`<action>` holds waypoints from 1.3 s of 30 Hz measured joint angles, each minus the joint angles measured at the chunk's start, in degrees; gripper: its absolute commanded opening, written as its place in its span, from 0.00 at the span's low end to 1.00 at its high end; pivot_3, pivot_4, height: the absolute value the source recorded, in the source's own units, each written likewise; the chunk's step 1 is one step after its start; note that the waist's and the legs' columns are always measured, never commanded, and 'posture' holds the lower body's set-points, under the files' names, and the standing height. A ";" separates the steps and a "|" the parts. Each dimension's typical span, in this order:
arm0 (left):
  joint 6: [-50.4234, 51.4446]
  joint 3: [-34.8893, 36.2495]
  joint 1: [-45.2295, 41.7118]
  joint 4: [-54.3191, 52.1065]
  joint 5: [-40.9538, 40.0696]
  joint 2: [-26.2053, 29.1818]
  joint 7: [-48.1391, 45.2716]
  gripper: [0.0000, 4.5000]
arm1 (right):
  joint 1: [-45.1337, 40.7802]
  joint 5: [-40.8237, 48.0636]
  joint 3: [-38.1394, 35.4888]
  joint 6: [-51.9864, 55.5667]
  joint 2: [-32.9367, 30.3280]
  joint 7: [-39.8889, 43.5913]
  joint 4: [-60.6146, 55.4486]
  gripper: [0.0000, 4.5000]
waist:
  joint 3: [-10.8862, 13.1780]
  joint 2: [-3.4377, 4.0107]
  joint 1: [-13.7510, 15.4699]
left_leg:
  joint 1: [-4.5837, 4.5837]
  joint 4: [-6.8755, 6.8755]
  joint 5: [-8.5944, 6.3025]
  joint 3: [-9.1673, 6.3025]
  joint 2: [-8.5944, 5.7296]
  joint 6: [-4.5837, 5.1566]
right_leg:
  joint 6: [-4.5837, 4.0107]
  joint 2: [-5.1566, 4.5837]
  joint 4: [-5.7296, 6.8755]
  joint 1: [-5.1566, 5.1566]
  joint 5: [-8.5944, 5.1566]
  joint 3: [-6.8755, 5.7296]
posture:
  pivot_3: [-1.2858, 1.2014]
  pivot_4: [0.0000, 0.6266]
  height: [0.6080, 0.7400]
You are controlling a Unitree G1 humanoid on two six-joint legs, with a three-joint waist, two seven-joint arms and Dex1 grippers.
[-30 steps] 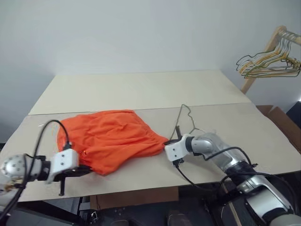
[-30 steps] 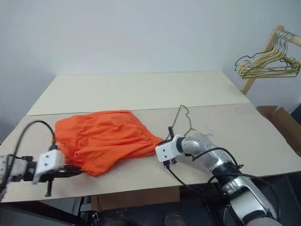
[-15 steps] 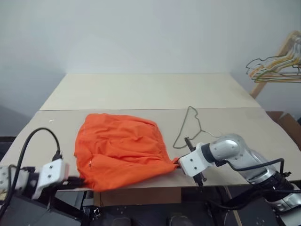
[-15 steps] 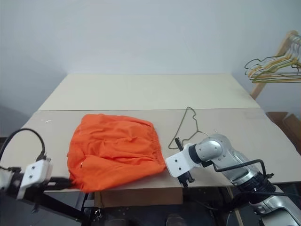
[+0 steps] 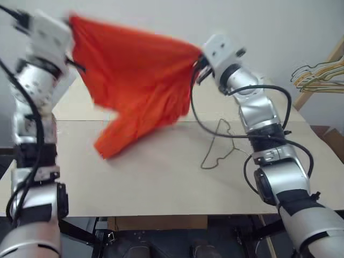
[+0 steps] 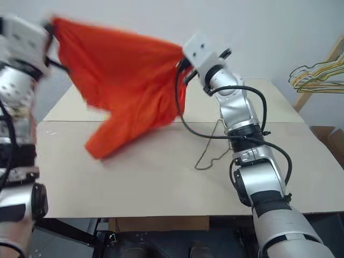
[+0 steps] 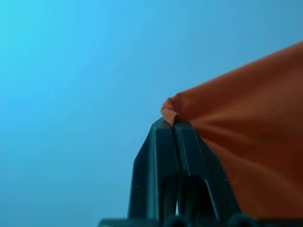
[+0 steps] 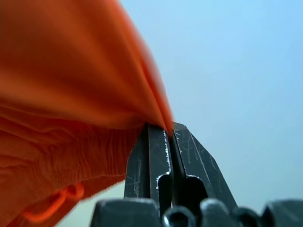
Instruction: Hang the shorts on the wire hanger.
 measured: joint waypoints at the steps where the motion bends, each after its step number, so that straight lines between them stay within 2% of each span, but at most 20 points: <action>1: -2.52 0.77 -0.30 0.00 -0.32 0.27 0.50 0.01 | 0.63 -0.67 -0.11 -2.68 0.19 -2.66 -1.03 0.00 | 0.00 0.00 -0.36 | 0.01 -0.06 -0.03 0.06 0.01 0.05 | 0.00 0.00 -0.05 0.00 0.00 0.00 | 0.52 0.00 1.00; 3: -6.03 2.13 1.49 -0.63 -2.40 2.81 -1.11 0.01 | 3.89 -2.02 -0.12 -8.16 -0.09 -5.68 -4.83 0.00 | 0.00 0.00 -1.42 | -0.03 -0.12 -0.11 0.04 0.04 0.19 | 0.01 0.02 -0.11 -0.01 -0.01 -0.04 | 0.53 0.00 1.00; 6: -5.69 5.30 9.03 -5.19 -9.92 7.14 -10.32 0.01 | 11.40 -3.56 1.63 -13.02 -1.60 -4.13 -9.83 0.00 | -0.01 0.02 -2.65 | 0.09 -0.10 -0.27 0.05 0.05 0.50 | 0.02 0.03 -0.13 0.14 -0.01 -0.04 | 0.53 0.00 1.00; 9: -2.73 9.62 27.50 -12.37 -20.19 11.37 -25.27 0.01 | 22.34 -7.66 8.25 -17.59 -7.50 3.11 -12.60 0.00 | -0.08 0.13 -3.50 | 0.34 -0.11 -0.31 0.15 0.07 0.58 | 0.02 0.06 -0.15 0.41 -0.04 0.02 | 0.53 0.00 1.00; 12: 0.58 10.02 49.65 -17.17 -25.10 13.61 -40.04 0.01 | 29.91 -13.94 17.50 -22.97 -11.94 10.32 -12.80 0.00 | -0.03 0.19 -4.58 | 0.81 -0.14 -0.26 0.27 0.18 0.65 | -0.14 0.18 -0.27 0.72 -0.14 0.10 | 0.53 0.00 1.00; 14: 1.36 8.16 58.11 -17.96 -25.97 13.66 -46.79 0.01 | 32.17 -17.07 21.25 -25.85 -13.49 13.14 -12.53 0.00 | 0.08 0.10 -4.51 | 0.89 -0.15 -0.26 0.22 0.26 0.65 | -0.21 0.29 -0.24 0.80 -0.20 0.01 | 0.53 0.00 1.00; 17: 0.75 4.95 66.60 -19.16 -22.33 14.84 -50.83 0.01 | 32.85 -17.74 23.91 -28.99 -13.97 17.94 -13.41 0.00 | 0.08 0.09 -4.30 | 1.16 -0.20 -0.32 0.15 0.30 0.74 | -0.25 0.33 -0.38 1.12 -0.26 -0.05 | 0.53 0.00 1.00; 22: 2.82 3.40 74.05 -22.25 -22.59 14.87 -54.40 0.01 | 34.75 -15.24 25.00 -32.30 -17.88 27.72 -17.16 0.00 | 0.09 -0.06 -2.79 | 1.23 -0.19 -0.36 0.16 0.26 0.81 | -0.21 0.19 -0.49 1.30 -0.26 -0.15 | 0.53 0.00 1.00; 28: 5.26 3.63 79.93 -27.12 -23.66 16.33 -58.28 0.01 | 34.98 -8.96 25.00 -32.08 -24.85 42.43 -24.84 0.00 | 0.12 -0.02 -1.61 | 1.92 -0.21 -0.48 0.21 0.34 0.99 | -0.28 0.23 -0.56 1.95 -0.37 -0.22 | 0.53 0.00 1.00; 34: 6.20 5.40 82.07 -28.24 -23.49 17.39 -59.40 0.01 | 37.16 -5.47 25.24 -32.11 -24.63 48.17 -26.62 0.00 | 0.12 -0.02 -1.25 | 2.02 -0.21 -0.50 0.19 0.46 1.01 | -0.39 0.31 -0.54 2.08 -0.45 -0.37 | 0.53 0.00 1.00; 37: 6.74 6.06 82.00 -28.86 -23.60 17.67 -60.07 0.15 | 37.48 -3.97 25.22 -32.22 -23.86 49.22 -26.67 0.16 | 0.11 -0.03 -1.19 | 1.99 -0.21 -0.50 0.15 0.46 1.01 | -0.40 0.31 -0.56 2.08 -0.46 -0.42 | 0.53 0.00 1.00; 39: 7.41 6.07 81.99 -28.99 -23.53 18.10 -60.49 0.29 | 37.95 -3.52 25.23 -32.26 -23.58 49.95 -26.95 0.31 | 0.12 -0.03 -1.15 | 1.98 -0.21 -0.50 0.14 0.46 1.01 | -0.40 0.31 -0.56 2.07 -0.46 -0.43 | 0.53 0.00 1.00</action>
